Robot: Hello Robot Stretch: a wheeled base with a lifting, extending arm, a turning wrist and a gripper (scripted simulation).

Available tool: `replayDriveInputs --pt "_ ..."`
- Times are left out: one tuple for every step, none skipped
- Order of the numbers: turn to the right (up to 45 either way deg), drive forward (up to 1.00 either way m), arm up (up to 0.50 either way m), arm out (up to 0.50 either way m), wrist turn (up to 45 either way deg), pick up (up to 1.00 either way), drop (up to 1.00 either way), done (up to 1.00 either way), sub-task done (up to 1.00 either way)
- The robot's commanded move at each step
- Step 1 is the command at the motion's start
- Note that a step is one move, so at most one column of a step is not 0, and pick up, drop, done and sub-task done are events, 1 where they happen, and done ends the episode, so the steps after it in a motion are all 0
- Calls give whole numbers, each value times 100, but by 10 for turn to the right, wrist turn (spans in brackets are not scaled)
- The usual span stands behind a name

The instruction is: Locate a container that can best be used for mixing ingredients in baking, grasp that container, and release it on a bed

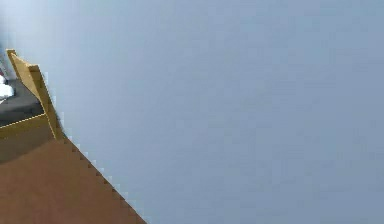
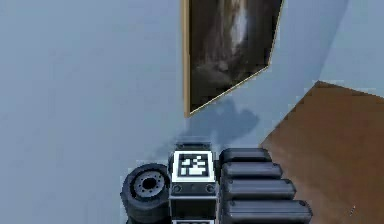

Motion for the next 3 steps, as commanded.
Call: replayDriveInputs --pt "-450 0 0 0 0 0 0 0 0" --pt "0 100 0 0 0 0 0 0 0" --pt "-60 0 0 0 0 0 0 0 0"
